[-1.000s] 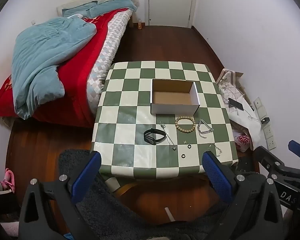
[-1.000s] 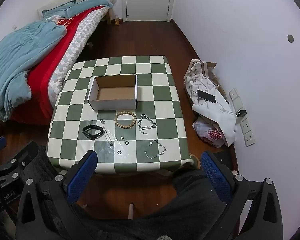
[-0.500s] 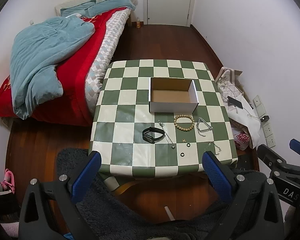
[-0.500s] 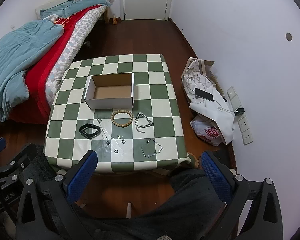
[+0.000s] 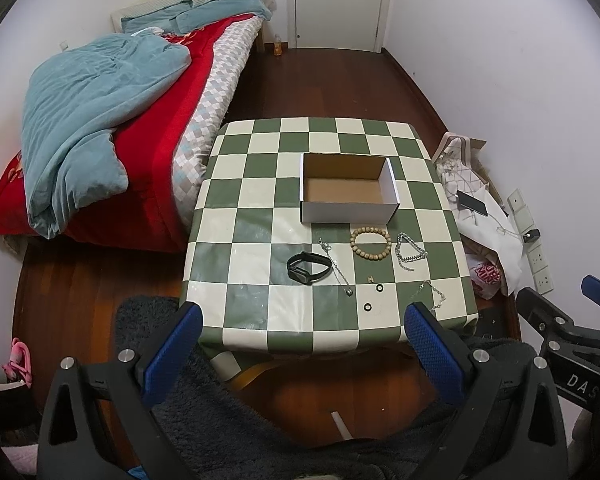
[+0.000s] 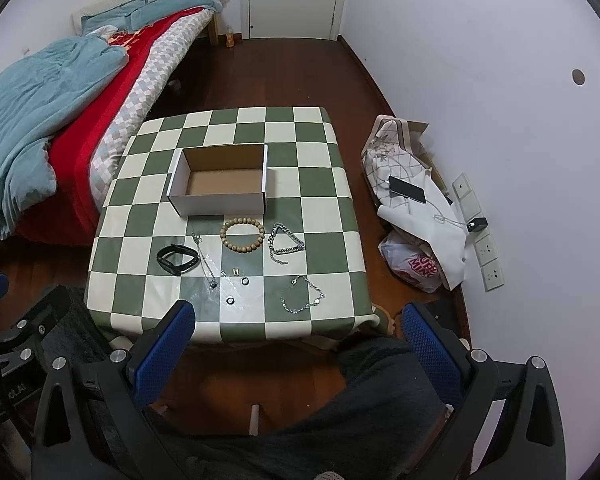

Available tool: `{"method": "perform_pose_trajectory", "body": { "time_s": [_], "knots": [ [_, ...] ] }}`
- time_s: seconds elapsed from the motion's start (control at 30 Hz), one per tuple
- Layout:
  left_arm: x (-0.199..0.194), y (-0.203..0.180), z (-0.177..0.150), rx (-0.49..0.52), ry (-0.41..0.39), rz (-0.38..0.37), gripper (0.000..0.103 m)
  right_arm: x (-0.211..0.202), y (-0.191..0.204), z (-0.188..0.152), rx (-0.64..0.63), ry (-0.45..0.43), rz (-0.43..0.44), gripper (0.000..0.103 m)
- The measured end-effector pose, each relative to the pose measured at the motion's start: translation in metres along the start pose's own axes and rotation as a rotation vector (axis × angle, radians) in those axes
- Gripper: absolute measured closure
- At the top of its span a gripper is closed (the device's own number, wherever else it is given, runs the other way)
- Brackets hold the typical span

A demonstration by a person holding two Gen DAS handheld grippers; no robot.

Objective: Organize jewelry

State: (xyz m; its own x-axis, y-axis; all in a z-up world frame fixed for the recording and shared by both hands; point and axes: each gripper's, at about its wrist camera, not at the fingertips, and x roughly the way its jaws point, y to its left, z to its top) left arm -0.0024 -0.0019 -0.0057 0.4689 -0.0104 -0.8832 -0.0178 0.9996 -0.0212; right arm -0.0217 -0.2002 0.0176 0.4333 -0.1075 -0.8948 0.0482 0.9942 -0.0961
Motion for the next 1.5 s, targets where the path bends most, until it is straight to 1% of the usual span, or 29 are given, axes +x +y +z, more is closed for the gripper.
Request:
{"method": "perform_pose_trajectory", "body": {
  "time_s": [0.67,0.83,1.5],
  "knots": [
    [-0.003,-0.001,-0.002,0.006,-0.017,0.006,0.0,-0.006,-0.003,0.002,-0.004,-0.008,-0.006,0.0],
    [-0.006,-0.002,-0.001,0.009,-0.021,0.008,0.0,-0.009,-0.002,0.007,-0.006,-0.009,-0.007,0.0],
    [-0.017,-0.008,0.003,0.009,-0.039,0.001,0.0,-0.013,-0.005,0.009,-0.005,-0.017,-0.005,0.0]
  ]
}}
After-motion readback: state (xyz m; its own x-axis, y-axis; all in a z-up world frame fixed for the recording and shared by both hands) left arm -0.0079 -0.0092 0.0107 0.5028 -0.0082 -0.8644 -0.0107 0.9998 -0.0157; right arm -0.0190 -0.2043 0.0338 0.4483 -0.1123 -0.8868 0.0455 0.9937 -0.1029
